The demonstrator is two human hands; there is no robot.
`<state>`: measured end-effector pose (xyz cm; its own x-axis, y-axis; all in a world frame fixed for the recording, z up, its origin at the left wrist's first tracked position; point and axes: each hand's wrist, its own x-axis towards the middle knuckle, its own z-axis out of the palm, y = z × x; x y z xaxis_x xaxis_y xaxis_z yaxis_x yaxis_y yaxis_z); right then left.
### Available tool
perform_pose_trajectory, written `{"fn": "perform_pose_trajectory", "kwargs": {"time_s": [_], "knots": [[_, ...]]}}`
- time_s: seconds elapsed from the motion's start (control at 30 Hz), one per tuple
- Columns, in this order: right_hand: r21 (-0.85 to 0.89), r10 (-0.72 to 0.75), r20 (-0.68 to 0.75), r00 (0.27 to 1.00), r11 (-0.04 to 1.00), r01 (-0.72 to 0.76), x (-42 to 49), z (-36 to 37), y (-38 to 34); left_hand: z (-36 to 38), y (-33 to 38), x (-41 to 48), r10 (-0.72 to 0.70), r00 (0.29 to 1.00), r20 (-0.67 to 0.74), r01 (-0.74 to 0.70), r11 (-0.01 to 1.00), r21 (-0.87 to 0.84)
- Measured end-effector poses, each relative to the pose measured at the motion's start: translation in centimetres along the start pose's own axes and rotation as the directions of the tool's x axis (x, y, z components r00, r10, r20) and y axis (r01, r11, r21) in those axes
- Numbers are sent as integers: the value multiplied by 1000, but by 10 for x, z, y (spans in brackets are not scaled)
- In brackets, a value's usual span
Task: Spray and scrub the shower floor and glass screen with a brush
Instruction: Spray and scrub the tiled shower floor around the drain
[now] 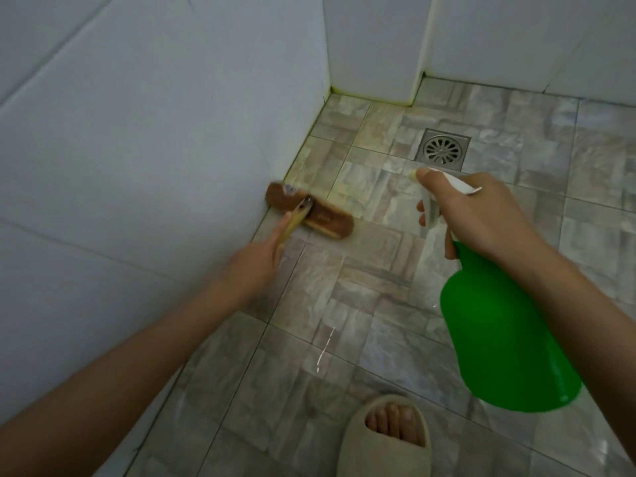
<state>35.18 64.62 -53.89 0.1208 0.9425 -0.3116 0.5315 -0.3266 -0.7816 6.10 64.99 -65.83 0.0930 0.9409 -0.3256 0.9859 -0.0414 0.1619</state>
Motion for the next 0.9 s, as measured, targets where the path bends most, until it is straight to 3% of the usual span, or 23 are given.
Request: {"fn": "perform_pose_trajectory", "kwargs": {"time_s": [0.07,0.17,0.3,0.5,0.63,0.77,0.9], "knots": [[12,10,-9,1000,1000,-10,-1,-2,2,-5,5,18,9,1000,6,-9,1000,-14],[70,48,-16,999,996,-47,-4,-13,9,5,-18,-26,16,999,48,-12,996,-87],[55,62,-35,997,997,-60,1,-21,15,8,-51,-69,-14,991,136,17,1000,-23],[83,114,-67,991,991,-108,9,-30,26,1,37,70,56,998,-42,-60,995,-83],[91,139,-107,985,987,-130,11,-38,32,-11,94,140,103,993,-51,-109,987,-115],[79,140,-102,985,988,-132,8,-48,39,7,81,81,123,991,-55,-128,985,-119],[103,160,-107,981,983,-149,12,-51,47,16,58,4,176,983,42,-164,964,-208]]}}
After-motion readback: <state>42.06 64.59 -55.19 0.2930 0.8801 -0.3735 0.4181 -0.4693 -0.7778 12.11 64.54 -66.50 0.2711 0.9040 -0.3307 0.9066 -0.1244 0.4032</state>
